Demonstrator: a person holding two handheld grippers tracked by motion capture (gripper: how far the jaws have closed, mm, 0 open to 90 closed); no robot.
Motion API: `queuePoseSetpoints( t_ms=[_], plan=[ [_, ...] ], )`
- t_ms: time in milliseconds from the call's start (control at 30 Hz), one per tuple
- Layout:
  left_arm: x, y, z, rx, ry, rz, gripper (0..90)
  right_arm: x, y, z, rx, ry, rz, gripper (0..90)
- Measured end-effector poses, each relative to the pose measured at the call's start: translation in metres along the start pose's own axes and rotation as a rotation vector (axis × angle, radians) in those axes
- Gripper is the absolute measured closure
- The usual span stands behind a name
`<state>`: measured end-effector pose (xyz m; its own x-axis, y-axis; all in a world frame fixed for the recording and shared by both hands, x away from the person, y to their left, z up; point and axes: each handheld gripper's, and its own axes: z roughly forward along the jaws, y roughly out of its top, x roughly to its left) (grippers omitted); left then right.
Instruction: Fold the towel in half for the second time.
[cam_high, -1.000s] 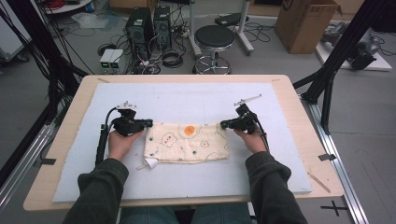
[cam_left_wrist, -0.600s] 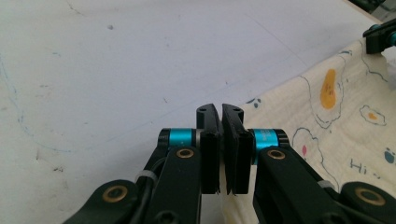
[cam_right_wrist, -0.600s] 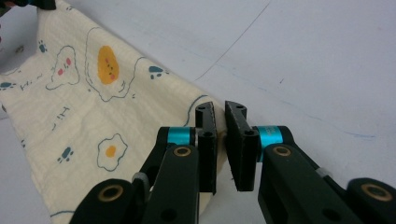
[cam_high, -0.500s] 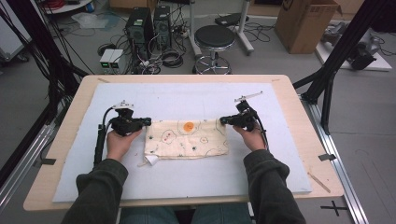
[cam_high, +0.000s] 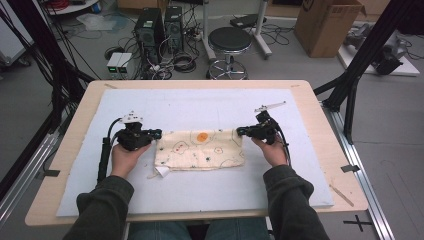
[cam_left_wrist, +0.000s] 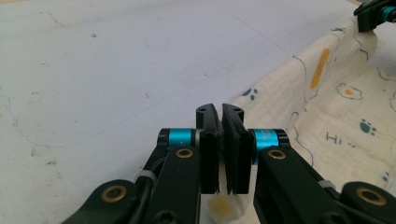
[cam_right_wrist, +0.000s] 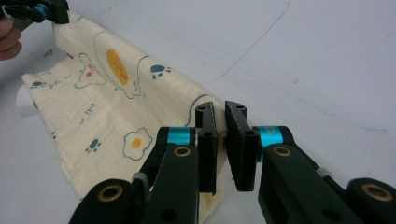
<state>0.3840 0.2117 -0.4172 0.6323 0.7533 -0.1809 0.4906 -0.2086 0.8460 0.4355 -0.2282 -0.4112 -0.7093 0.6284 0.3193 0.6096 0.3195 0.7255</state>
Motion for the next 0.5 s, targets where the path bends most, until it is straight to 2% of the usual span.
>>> queuePoseSetpoints(
  t_ms=[167,367,500],
  plan=[
    [-0.004,0.001,-0.006,-0.013,-0.009,0.028,84.8,0.006,-0.002,-0.005,-0.005,0.008,-0.027,83.0],
    [-0.011,0.002,-0.009,-0.002,-0.028,0.066,84.7,0.007,-0.013,-0.010,-0.012,0.031,-0.027,82.8],
    [-0.016,0.000,-0.011,-0.004,-0.021,0.083,84.7,0.011,-0.018,-0.013,-0.007,0.039,-0.039,82.7]
  ],
)
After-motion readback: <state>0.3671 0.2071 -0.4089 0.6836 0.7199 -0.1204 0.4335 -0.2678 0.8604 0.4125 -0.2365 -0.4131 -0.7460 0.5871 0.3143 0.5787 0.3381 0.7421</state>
